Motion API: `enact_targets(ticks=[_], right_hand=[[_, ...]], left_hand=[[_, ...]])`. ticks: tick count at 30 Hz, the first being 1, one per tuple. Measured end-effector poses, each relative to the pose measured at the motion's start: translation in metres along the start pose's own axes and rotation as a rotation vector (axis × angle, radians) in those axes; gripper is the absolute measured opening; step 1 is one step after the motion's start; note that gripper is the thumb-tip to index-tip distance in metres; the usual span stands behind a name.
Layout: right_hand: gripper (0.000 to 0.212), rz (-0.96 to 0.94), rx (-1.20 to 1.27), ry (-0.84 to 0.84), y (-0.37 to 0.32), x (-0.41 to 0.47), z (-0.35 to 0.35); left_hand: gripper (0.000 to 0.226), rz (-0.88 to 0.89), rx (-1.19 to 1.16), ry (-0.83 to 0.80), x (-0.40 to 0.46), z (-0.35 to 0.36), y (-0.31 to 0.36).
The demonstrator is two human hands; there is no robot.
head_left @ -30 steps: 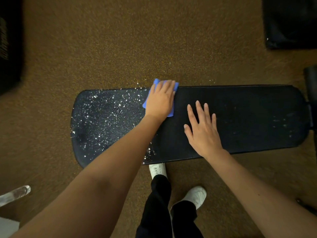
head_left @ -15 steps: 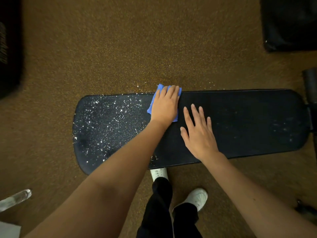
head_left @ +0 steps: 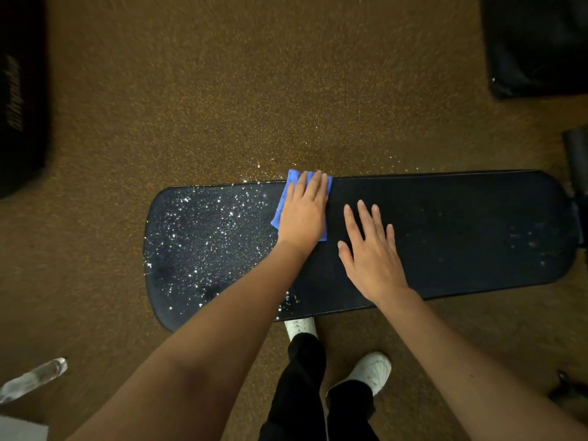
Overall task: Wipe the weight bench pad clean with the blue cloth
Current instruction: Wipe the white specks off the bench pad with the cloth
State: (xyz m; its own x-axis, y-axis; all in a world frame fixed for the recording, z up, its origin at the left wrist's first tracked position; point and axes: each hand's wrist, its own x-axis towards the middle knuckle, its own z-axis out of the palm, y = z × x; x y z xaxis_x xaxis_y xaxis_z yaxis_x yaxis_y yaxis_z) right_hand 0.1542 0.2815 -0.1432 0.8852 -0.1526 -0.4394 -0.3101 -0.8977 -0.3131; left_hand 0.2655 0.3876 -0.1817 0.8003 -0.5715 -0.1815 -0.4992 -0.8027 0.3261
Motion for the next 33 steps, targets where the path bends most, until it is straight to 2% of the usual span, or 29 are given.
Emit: enact_targets(ticks=[3,7,12,15,20,24,29,33], right_hand=[[0.063,-0.008,0.003,-0.003,0.003,0.000,-0.003],[0.062,-0.023,0.031,-0.001,0.005,-0.001,-0.005],[0.062,-0.003,0.024,-0.009,0.002,-0.001,-0.004],[0.062,0.008,0.014,-0.009,-0.001,0.000,-0.004],[0.062,-0.001,0.004,-0.014,0.000,0.000,-0.004],[0.061,-0.005,0.013,-0.021,0.000,-0.001,-0.006],[0.060,0.005,0.045,-0.023,-0.002,-0.001,-0.009],[0.061,0.025,0.023,-0.026,-0.005,0.000,-0.006]], left_hand=[[0.042,0.043,0.047,0.007,-0.006,-0.003,-0.021],[0.045,-0.065,0.055,-0.009,-0.015,-0.014,-0.045],[0.050,-0.170,0.050,-0.034,-0.009,-0.016,-0.018],[0.049,-0.103,0.057,-0.042,-0.003,-0.013,-0.005],[0.050,-0.052,0.104,-0.043,-0.009,-0.014,-0.027],[0.057,-0.130,0.102,-0.009,-0.018,-0.022,-0.049],[0.043,-0.248,0.026,0.068,-0.012,-0.020,-0.039],[0.051,-0.078,0.014,0.013,-0.002,-0.017,-0.019]])
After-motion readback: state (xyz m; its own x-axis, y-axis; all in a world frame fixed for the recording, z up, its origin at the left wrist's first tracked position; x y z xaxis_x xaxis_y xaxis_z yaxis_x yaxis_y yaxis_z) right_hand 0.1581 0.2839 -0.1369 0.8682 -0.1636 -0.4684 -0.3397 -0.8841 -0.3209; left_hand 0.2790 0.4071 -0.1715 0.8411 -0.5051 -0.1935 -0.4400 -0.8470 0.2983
